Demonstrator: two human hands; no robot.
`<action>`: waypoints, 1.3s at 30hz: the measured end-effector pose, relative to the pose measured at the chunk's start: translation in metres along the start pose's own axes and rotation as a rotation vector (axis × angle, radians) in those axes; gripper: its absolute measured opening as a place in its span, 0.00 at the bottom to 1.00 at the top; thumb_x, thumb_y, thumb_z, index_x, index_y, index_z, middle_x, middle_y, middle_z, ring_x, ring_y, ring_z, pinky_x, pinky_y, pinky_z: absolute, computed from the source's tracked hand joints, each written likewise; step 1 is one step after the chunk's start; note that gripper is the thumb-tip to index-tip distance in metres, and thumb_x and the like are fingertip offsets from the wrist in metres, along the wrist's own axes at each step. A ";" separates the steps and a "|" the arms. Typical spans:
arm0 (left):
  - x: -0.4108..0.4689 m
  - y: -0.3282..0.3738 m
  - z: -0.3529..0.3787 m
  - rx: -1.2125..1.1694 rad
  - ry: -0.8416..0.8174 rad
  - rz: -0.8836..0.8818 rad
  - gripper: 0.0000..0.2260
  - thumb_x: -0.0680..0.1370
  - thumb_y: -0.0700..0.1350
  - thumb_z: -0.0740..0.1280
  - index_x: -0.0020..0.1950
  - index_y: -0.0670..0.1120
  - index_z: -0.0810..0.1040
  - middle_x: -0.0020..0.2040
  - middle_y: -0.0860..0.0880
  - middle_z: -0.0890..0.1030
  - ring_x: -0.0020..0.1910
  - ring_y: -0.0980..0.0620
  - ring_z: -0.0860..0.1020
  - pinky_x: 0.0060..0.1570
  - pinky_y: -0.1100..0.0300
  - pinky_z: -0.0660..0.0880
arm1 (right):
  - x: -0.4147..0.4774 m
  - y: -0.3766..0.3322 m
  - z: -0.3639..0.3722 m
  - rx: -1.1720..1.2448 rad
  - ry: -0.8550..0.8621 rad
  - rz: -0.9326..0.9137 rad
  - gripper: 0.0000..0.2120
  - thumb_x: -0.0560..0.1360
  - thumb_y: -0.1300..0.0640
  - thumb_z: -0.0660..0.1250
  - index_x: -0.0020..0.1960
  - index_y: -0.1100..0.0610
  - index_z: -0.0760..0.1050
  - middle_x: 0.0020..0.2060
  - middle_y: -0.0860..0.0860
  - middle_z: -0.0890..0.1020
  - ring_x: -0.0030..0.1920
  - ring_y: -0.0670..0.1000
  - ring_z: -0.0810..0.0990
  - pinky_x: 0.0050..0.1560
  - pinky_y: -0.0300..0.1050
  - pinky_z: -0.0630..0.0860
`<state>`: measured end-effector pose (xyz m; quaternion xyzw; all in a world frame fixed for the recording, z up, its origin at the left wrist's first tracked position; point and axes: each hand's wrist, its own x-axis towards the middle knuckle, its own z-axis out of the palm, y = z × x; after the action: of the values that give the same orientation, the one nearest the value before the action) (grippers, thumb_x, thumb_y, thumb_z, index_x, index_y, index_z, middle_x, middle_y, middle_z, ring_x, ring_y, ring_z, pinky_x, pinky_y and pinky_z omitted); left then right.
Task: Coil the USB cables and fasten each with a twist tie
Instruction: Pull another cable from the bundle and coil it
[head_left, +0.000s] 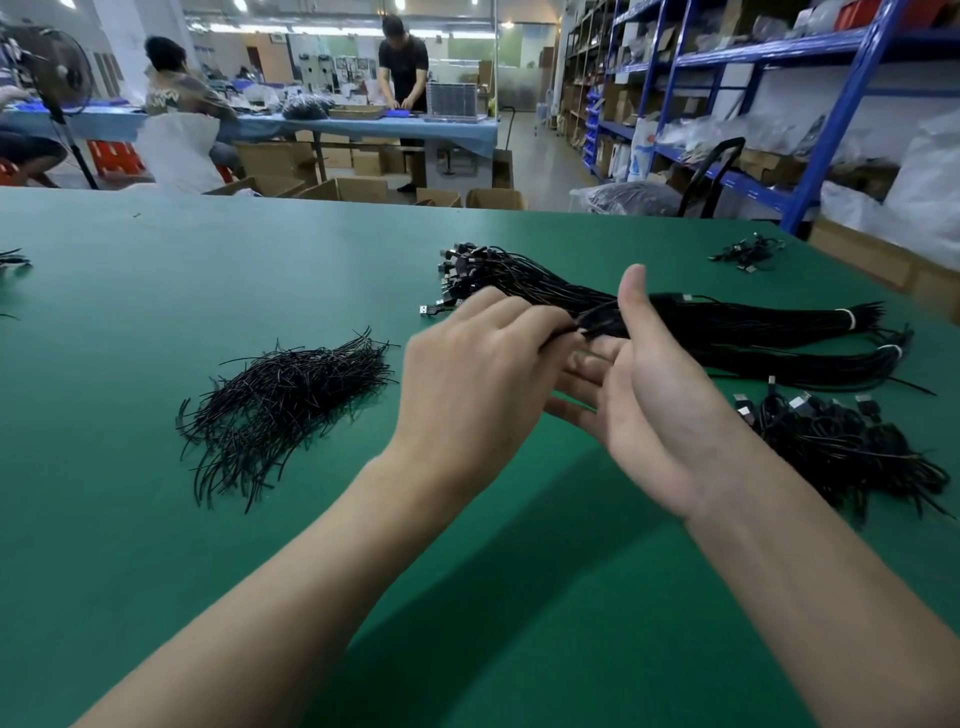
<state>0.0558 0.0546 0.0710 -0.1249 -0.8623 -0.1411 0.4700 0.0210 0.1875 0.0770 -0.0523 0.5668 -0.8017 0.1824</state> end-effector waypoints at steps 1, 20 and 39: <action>-0.003 0.005 0.004 0.001 -0.001 0.014 0.08 0.81 0.49 0.68 0.50 0.48 0.85 0.42 0.52 0.84 0.44 0.48 0.81 0.35 0.50 0.76 | 0.001 -0.001 -0.002 0.061 -0.024 0.029 0.42 0.74 0.28 0.57 0.69 0.63 0.70 0.47 0.53 0.81 0.49 0.49 0.84 0.62 0.53 0.79; -0.008 0.021 0.012 -0.455 -0.044 -0.318 0.06 0.79 0.52 0.68 0.51 0.54 0.84 0.41 0.56 0.80 0.42 0.54 0.76 0.46 0.56 0.74 | 0.008 -0.003 -0.029 -0.809 0.357 -0.630 0.21 0.85 0.45 0.56 0.42 0.59 0.72 0.24 0.51 0.78 0.22 0.46 0.77 0.27 0.40 0.73; -0.009 -0.001 0.025 -0.931 -0.049 -0.631 0.14 0.79 0.53 0.70 0.44 0.44 0.85 0.43 0.35 0.79 0.40 0.42 0.76 0.46 0.42 0.73 | -0.007 0.006 -0.002 -1.264 -0.003 -0.499 0.13 0.82 0.41 0.49 0.54 0.46 0.68 0.38 0.44 0.79 0.41 0.50 0.78 0.42 0.55 0.74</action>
<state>0.0407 0.0619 0.0506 -0.0584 -0.7153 -0.6377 0.2799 0.0285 0.1904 0.0716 -0.2791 0.8971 -0.3346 -0.0730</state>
